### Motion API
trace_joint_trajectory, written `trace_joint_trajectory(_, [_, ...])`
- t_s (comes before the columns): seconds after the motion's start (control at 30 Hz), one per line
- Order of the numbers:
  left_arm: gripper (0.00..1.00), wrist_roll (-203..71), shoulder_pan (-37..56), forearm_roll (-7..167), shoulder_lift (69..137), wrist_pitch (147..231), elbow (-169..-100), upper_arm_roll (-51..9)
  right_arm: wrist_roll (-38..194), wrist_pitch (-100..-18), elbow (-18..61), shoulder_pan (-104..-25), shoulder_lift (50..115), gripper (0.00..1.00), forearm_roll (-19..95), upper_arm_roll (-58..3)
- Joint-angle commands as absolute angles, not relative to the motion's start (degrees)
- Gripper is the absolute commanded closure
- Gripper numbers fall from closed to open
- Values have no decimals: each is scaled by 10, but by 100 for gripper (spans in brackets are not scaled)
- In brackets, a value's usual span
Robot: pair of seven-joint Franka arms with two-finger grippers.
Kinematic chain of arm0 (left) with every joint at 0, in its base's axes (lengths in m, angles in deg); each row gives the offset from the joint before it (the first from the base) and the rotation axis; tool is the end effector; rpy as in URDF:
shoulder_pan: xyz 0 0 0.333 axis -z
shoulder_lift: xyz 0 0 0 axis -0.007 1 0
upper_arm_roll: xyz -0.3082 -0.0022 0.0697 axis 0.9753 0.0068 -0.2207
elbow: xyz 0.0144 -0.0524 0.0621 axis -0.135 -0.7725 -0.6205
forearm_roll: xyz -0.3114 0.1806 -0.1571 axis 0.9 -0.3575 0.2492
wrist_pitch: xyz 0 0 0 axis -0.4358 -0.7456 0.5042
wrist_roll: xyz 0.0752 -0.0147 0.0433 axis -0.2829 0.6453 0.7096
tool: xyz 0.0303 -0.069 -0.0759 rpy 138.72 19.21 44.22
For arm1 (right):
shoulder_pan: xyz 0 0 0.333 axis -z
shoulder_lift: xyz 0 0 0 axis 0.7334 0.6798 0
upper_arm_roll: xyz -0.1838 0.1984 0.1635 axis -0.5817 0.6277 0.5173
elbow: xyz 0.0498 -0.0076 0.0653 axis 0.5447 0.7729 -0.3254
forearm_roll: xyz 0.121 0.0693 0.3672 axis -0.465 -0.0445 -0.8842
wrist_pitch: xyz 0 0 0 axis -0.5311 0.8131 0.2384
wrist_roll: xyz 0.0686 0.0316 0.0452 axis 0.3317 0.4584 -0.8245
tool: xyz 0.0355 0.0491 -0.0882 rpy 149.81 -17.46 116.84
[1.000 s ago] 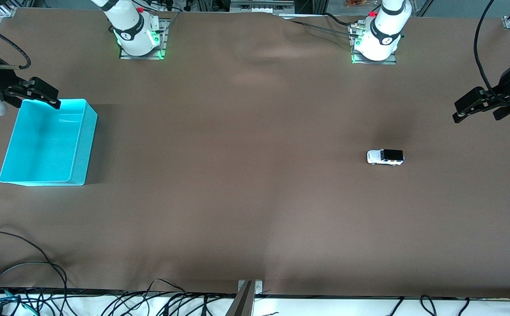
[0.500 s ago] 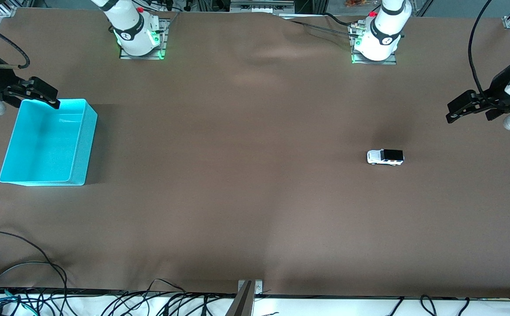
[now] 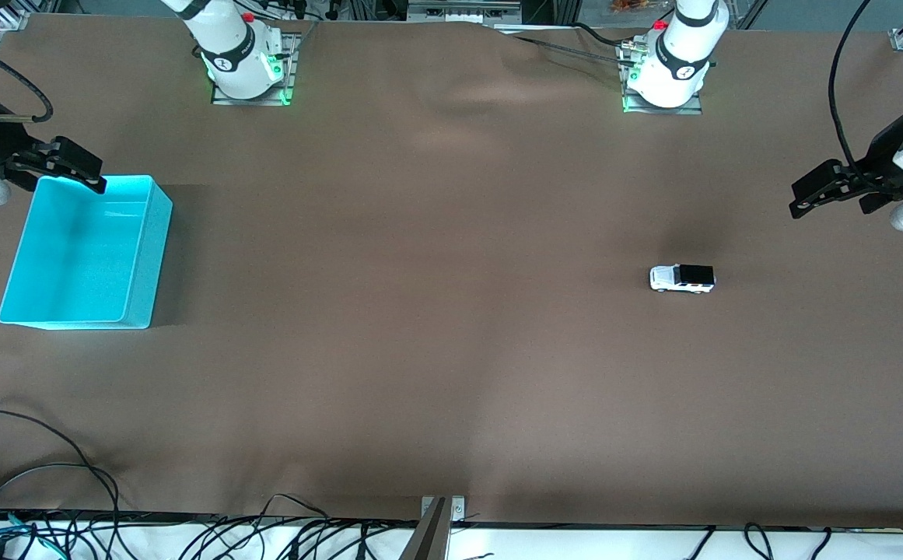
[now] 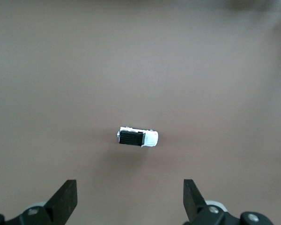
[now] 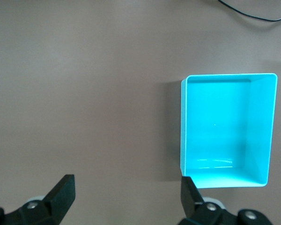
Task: Wind and store white jeep toy
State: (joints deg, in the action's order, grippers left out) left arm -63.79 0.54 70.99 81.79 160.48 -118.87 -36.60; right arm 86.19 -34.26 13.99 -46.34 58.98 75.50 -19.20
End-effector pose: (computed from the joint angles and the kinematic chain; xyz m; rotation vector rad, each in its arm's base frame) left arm 0.5761 -0.0290 0.6268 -3.1381 -0.1460 0.0021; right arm 0.5551 0.0212 0.6112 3.1289 -0.0264 -0.0297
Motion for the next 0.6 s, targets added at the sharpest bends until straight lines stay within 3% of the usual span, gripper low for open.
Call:
trace_joint_trajectory(0.0, [0,-651,9,700,819,1597,-1186,-367,856,-338,128,-459,594,0,762,-191])
trace_joint_trajectory(0.57, [0,-651,9,699,819,1597,-1186,-367,856,-338,128,-459,598,0,762,-191])
